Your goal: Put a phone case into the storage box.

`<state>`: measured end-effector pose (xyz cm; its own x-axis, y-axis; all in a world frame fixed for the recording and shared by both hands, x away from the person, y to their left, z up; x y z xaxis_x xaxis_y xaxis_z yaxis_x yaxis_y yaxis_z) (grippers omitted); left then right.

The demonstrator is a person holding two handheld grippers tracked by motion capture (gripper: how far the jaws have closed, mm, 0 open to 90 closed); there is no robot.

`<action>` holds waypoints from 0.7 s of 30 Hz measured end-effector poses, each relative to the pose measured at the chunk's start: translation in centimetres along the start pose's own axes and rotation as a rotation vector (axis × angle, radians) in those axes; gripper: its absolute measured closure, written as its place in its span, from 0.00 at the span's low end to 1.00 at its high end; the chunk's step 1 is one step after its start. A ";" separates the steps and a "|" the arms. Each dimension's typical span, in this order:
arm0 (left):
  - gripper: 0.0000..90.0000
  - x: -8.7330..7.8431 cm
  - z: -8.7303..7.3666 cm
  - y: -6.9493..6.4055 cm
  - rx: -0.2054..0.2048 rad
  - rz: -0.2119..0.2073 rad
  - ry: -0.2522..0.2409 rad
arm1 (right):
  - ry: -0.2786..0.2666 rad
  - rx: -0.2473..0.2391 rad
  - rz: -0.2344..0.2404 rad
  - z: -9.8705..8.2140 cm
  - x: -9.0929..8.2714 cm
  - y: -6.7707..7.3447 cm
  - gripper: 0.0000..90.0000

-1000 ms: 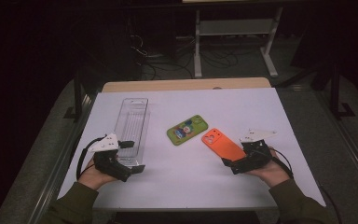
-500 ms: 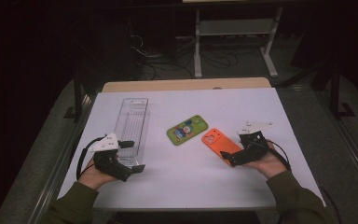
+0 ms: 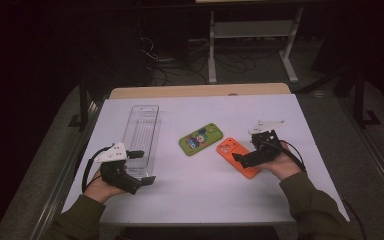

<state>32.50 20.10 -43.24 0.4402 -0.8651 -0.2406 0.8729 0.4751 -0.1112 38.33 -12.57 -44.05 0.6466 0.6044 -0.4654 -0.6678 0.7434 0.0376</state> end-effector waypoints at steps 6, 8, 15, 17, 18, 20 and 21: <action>0.00 -0.1 0.0 0.0 0.001 0.000 0.003 | 0.009 0.000 -0.005 0.8 0.7 -0.7 0.00; 0.00 -0.1 0.0 0.0 0.001 0.000 0.003 | 0.015 0.011 -0.004 0.8 0.8 -0.7 0.00; 0.00 -0.1 0.0 0.1 0.003 0.000 0.006 | 0.020 0.000 -0.021 1.2 1.8 -1.3 0.00; 0.00 -0.1 0.0 0.1 0.006 -0.001 -0.004 | 0.017 -0.002 -0.019 1.3 2.0 -1.4 0.00; 0.00 0.0 0.0 0.1 0.006 -0.002 -0.004 | 0.022 0.001 -0.015 1.2 2.1 -1.4 0.00; 0.00 -0.1 0.0 0.1 0.006 -0.002 -0.002 | 0.038 0.011 -0.018 1.0 2.3 -1.3 0.00; 0.00 -0.1 0.0 0.1 0.003 -0.002 -0.002 | 0.052 0.007 -0.017 0.9 2.4 -1.3 0.00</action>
Point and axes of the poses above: each handheld gripper's, and its own axes: x roughly forward along the jaws, z roughly out of its top, y roughly to its left, the point moved 8 cm from there along x, roughly forward along the jaws, and after that the axes turned 15 degrees about -y, right-handed, at the moved point
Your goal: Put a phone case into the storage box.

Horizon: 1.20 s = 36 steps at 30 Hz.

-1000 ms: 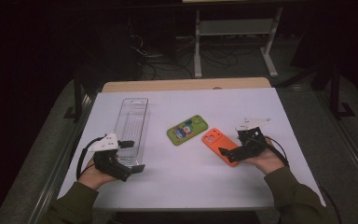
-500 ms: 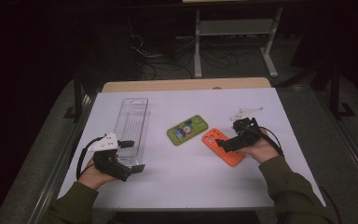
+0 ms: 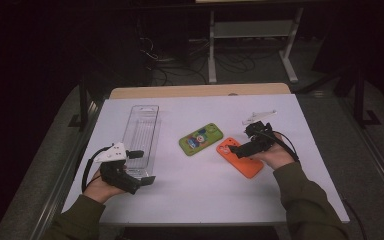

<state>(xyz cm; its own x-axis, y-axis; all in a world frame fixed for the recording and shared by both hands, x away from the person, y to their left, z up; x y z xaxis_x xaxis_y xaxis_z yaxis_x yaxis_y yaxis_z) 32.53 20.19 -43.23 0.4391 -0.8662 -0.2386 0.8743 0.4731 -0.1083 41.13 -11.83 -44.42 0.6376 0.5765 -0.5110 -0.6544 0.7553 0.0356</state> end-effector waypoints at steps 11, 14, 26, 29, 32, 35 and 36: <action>0.00 0.1 0.0 -0.1 -0.001 -0.002 -0.003 | 0.066 0.003 -0.005 -0.7 0.5 0.1 0.00; 0.00 0.1 0.0 -0.1 -0.002 0.000 -0.001 | 0.078 -0.006 -0.006 -0.8 0.6 0.1 0.00; 0.00 0.0 0.0 -0.1 -0.001 -0.001 -0.001 | 0.175 -0.026 -0.017 -2.1 0.9 -0.4 0.00; 0.00 0.1 0.0 -0.1 -0.001 -0.001 -0.002 | 0.207 -0.022 -0.016 -2.7 1.0 -0.4 0.00; 0.00 0.0 0.0 -0.1 0.000 -0.001 -0.001 | 0.220 -0.024 -0.014 -2.8 1.1 -0.4 0.00; 0.00 0.0 0.0 0.0 0.000 -0.002 0.001 | 0.246 -0.012 -0.017 -3.2 1.2 -0.3 0.00; 0.00 0.0 0.0 0.0 0.001 -0.002 0.001 | 0.251 -0.023 -0.014 -3.3 1.3 -0.4 0.00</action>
Point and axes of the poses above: each handheld gripper's, and its own axes: x roughly forward along the jaws, z roughly out of its top, y roughly to its left, the point moved 8 cm from there along x, roughly forward along the jaws, and after that the axes turned 15 degrees about -y, right-handed, at the moved point
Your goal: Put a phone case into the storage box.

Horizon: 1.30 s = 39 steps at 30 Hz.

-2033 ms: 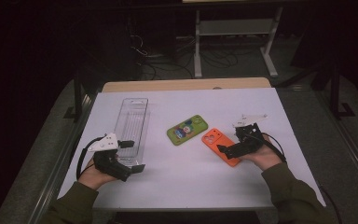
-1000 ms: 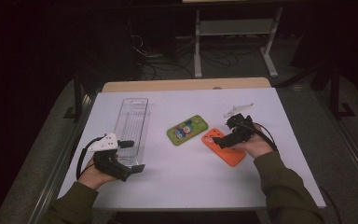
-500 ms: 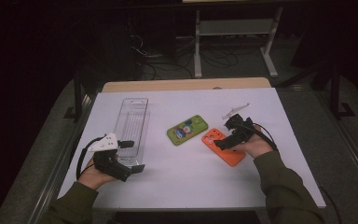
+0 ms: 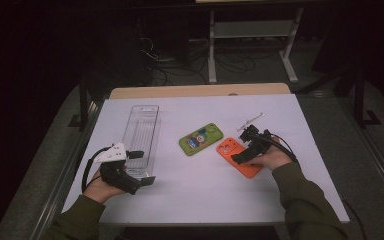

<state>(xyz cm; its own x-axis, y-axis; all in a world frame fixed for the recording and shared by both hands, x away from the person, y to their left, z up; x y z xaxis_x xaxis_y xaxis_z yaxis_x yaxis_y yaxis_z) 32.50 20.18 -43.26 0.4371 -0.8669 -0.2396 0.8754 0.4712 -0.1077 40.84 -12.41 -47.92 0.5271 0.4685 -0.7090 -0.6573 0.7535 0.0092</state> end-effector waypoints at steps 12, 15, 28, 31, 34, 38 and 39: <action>0.00 0.0 0.0 0.0 -0.002 0.000 -0.001 | 0.080 0.002 0.033 -1.4 0.7 0.8 0.00; 0.00 -0.1 0.0 0.0 -0.006 0.000 0.001 | 0.091 0.004 0.038 -1.6 0.9 0.8 0.00; 0.00 -0.1 0.0 -0.1 -0.005 0.000 -0.001 | 0.132 0.005 0.058 -2.5 1.2 0.9 0.05; 0.00 -0.1 0.0 -0.1 -0.006 0.000 0.001 | 0.137 -0.005 0.063 -2.7 1.3 1.1 0.06; 0.00 -0.1 0.0 -0.1 -0.006 0.000 0.001 | 0.142 -0.004 0.062 -2.8 1.4 1.2 0.07; 0.00 -0.1 0.0 -0.1 -0.006 -0.001 0.002 | 0.143 -0.009 0.052 -2.8 1.5 1.1 0.07; 0.00 -0.1 0.0 -0.1 -0.006 -0.001 0.001 | 0.143 -0.007 0.053 -2.8 1.5 1.1 0.08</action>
Point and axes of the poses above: each handheld gripper's, and its own axes: x roughly forward along the jaws, z roughly out of its top, y roughly to its left, the point moved 8 cm from there along x, roughly forward along the jaws, and after that the axes turned 15 degrees about -y, right-handed, at the moved point
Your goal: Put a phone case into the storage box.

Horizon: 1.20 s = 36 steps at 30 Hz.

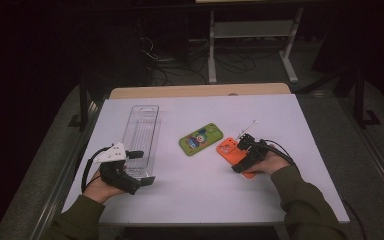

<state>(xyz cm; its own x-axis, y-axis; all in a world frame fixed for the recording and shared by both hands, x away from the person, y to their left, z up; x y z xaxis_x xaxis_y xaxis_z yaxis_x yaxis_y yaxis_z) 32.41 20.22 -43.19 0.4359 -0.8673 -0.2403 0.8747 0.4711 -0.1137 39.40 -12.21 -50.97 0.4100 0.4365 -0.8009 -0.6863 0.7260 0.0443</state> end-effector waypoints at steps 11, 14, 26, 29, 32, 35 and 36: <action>0.00 0.0 0.0 0.0 -0.001 0.001 0.002 | -0.012 -0.009 -0.007 -0.1 -0.2 -0.1 0.13; 0.00 0.0 0.0 -0.1 -0.003 0.002 0.002 | -0.011 -0.012 -0.018 -0.1 -0.1 -0.1 0.13; 0.00 0.1 0.0 -0.1 -0.017 -0.010 0.008 | -0.010 -0.006 -0.016 -0.1 -0.2 0.0 0.17; 0.00 0.1 0.0 -0.1 -0.015 -0.013 0.012 | -0.005 -0.004 -0.011 -0.1 -0.3 0.0 0.17; 0.00 0.2 0.0 -0.1 -0.017 -0.013 0.008 | -0.006 -0.002 -0.012 -0.1 -0.3 -0.1 0.17; 0.00 0.1 0.0 -0.1 -0.015 -0.010 0.007 | -0.004 -0.008 -0.005 0.0 -0.3 -0.1 0.17; 0.00 0.2 0.0 -0.1 -0.013 -0.009 0.007 | -0.002 -0.011 -0.003 0.0 -0.3 -0.1 0.17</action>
<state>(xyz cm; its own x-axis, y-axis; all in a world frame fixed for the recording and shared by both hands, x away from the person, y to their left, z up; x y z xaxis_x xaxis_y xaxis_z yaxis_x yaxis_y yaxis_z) 32.40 20.05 -43.23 0.4268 -0.8702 -0.2462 0.8755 0.4658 -0.1287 39.32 -12.42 -50.76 0.4136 0.4355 -0.7996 -0.6917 0.7213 0.0351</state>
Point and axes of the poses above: each handheld gripper's, and its own axes: x roughly forward along the jaws, z roughly out of its top, y roughly to its left, the point moved 8 cm from there along x, roughly forward along the jaws, and after that the axes turned 15 degrees about -y, right-handed, at the moved point
